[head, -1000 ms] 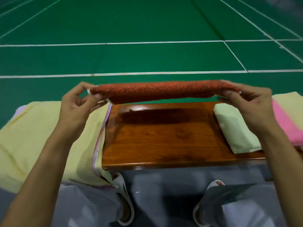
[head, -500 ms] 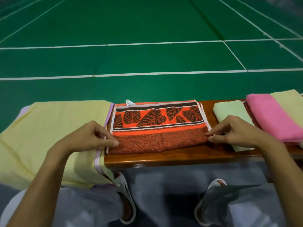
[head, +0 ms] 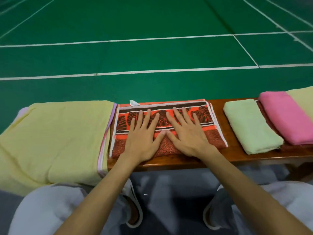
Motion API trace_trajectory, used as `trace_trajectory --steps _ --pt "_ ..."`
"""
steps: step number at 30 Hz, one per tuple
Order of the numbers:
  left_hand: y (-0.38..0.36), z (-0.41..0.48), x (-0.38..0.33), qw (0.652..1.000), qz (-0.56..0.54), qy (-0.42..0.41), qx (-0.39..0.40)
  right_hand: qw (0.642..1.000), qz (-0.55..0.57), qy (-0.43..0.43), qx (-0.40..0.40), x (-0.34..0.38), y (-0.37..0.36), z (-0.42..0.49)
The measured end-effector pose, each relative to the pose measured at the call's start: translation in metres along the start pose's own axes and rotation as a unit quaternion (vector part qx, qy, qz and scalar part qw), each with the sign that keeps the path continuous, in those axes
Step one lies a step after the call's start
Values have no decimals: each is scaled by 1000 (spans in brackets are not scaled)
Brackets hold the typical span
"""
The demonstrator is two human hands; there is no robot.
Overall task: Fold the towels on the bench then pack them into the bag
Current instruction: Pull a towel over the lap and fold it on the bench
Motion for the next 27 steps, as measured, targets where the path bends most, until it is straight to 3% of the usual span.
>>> trace_trajectory --steps 9,14,18,23,27 --pt "8 -15 61 995 27 98 -2 989 3 -145 -24 -69 9 -8" --pt "11 -15 57 995 32 95 -9 985 19 -169 -32 -73 12 -11" --pt "20 -12 34 996 14 80 -48 965 11 -221 -142 -74 28 -14" --pt "9 0 -11 999 -14 24 -24 956 53 -262 -117 -74 38 -9" --pt "-5 10 -26 1000 2 28 1 958 126 -229 -119 -74 45 -5"
Point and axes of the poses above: each hand's wrist, its own z-axis towards the middle knuckle, its own y-axis out of the back of the hand, x = y × z, the point moved 3 cm from there along z, towards the middle knuckle, and after that the axes turned 9 degrees about -y, right-handed, at the moved point
